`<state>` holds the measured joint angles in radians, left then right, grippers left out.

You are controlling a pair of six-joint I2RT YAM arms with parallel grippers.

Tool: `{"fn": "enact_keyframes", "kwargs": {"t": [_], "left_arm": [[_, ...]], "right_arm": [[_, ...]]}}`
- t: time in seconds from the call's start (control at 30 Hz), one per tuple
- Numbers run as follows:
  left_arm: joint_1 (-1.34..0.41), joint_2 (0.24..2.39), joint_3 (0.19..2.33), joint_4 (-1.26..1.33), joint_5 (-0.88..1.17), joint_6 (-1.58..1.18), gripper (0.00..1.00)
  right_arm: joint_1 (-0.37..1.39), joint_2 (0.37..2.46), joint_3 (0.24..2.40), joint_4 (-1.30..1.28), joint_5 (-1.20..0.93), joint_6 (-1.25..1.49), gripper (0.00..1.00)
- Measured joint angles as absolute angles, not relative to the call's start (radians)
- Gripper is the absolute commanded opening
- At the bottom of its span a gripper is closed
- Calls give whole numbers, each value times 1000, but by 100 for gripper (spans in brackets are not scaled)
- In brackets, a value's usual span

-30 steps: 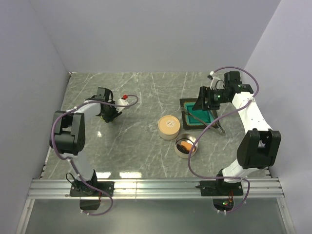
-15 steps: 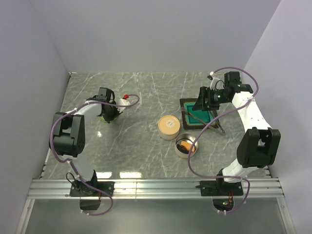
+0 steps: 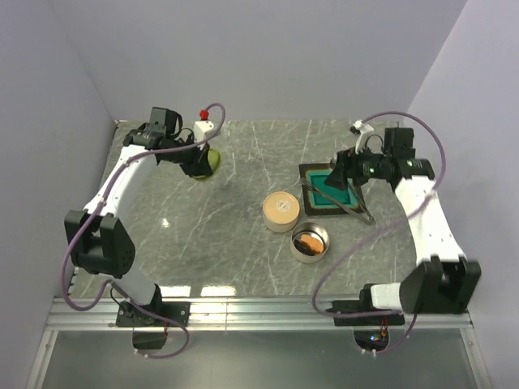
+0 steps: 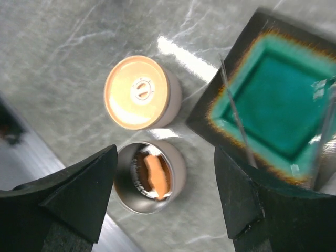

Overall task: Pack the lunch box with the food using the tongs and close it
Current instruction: Pick up the lid of the lunch box with the left arm, then pass the lid of the lunch box from the left arm to the right

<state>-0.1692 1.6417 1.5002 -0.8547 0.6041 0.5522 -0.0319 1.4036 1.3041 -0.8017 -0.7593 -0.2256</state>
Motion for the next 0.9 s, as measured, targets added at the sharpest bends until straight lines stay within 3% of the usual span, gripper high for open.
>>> {"fn": "enact_keyframes", "kwargs": {"t": [0.1,0.3,0.47,0.63,0.9], "left_arm": [[-192,1592,1530,-884,767,468,0],[-233,1495,1490,-801,1089,200,0],[-277,1412,1344,-504,1272,-147,0],[-347,1380,1256,-297,1354,-389,0],[-404,1372,1236,-196,1422,-514,0]], "right_arm": [[-21,1219,1183,-671,-728,-290,67],[107,875,971,-353,-665,-412,63],[352,651,807,-94,-627,-574,58],[564,648,748,80,-570,-740,57],[746,728,744,162,-556,-1016,54]]}}
